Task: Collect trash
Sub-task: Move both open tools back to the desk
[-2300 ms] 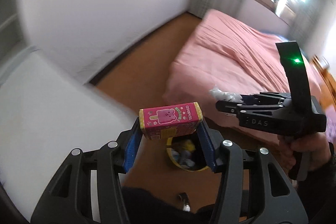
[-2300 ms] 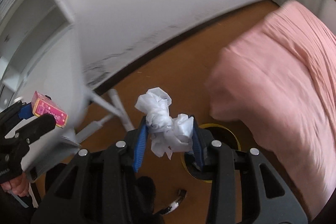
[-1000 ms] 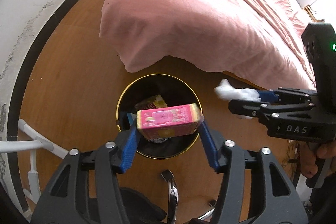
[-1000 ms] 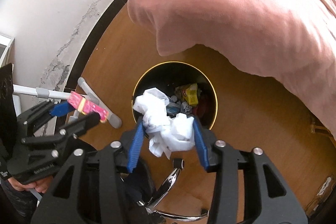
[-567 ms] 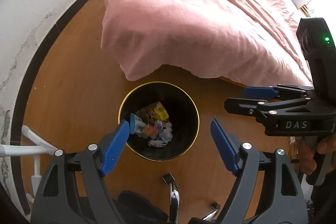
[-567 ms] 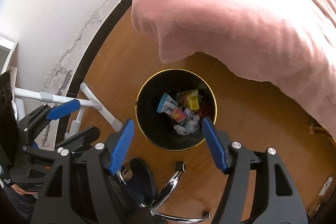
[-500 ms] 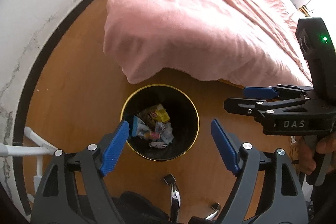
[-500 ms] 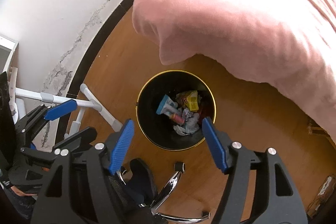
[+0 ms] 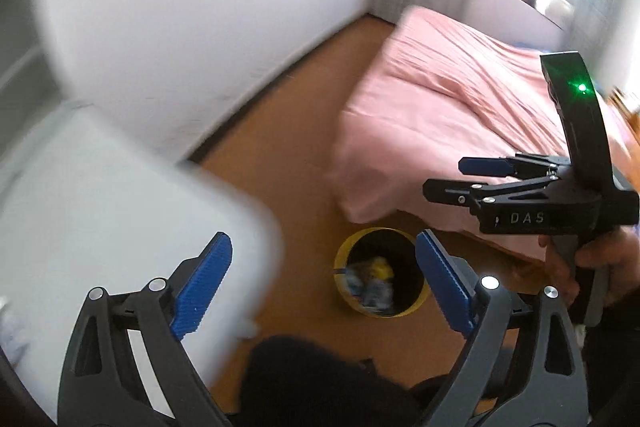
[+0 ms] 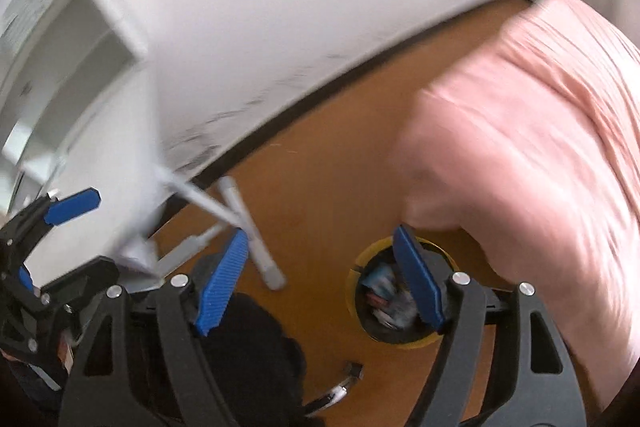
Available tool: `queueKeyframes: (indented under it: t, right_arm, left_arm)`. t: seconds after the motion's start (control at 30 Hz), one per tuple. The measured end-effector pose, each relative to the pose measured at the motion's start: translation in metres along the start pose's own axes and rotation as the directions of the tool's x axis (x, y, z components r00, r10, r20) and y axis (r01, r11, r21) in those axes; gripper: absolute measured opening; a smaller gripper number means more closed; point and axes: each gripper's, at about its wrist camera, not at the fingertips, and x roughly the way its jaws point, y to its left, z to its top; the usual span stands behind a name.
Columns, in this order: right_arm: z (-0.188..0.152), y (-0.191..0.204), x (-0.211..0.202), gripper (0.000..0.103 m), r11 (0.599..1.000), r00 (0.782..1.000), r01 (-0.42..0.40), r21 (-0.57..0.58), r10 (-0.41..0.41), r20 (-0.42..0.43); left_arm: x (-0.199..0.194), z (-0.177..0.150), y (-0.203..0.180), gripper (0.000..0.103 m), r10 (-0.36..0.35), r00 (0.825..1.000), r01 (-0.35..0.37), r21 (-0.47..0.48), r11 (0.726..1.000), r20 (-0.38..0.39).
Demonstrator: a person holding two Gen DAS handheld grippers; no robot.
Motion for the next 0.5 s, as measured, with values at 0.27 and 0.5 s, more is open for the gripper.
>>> queueKeyframes:
  t: [0.27,0.5]
  right_arm:
    - [0.042,0.217,0.064,0.073,0.917,0.959,-0.275,-0.289,0.242,-0.144]
    - [0.047,0.375,0.104,0.073,0.785,0.905,-0.414,-0.461,0.299,-0.303]
  left_arm:
    - [-0.101,-0.074,0.172,0.090,0.277,0.961,-0.273,-0.226,0.935,-0.015]
    - [-0.164,-0.142,0.272,0.090,0.407,0.911,-0.401,-0.374,0.836,-0.066]
